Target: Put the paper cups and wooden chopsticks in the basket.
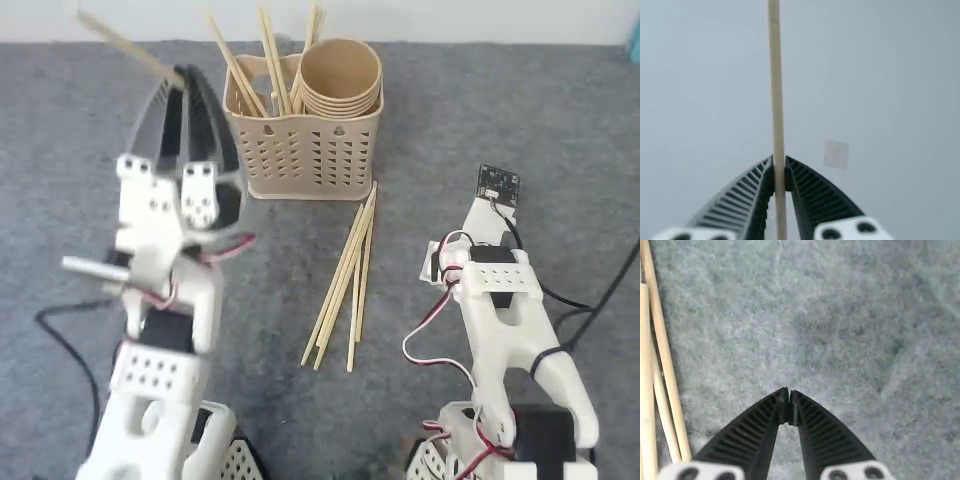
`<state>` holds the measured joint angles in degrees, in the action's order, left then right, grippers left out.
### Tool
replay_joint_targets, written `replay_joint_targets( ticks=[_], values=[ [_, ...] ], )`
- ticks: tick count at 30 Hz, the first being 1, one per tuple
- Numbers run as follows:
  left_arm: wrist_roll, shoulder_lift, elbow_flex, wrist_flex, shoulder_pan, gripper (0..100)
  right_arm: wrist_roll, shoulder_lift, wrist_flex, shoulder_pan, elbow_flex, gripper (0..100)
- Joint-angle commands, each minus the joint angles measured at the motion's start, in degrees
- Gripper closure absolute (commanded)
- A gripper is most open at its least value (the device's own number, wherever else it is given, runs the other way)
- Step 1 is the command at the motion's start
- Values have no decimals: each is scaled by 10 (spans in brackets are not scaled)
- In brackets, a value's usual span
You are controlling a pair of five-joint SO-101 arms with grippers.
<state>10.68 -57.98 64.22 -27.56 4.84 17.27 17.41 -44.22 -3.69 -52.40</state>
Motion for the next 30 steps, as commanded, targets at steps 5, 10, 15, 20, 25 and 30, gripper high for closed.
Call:
replay_joint_targets(
  ticks=[5,10,15,20,25,30],
  values=[
    [4,294,-192,-40,-13,989,4,25,11,6,4,990],
    [5,457,-298,-40,-32,989,-10,25,19,6,4,990],
    [3,571,-364,-40,-47,989,-30,26,51,-15,-17,990],
    [2,620,-376,-36,-56,988,-30,26,55,-18,-21,990],
    [-16,578,-353,66,-58,920,-30,25,55,-18,-19,990],
    [-56,474,-354,276,-58,754,-30,25,55,-19,-19,990]
  ],
)
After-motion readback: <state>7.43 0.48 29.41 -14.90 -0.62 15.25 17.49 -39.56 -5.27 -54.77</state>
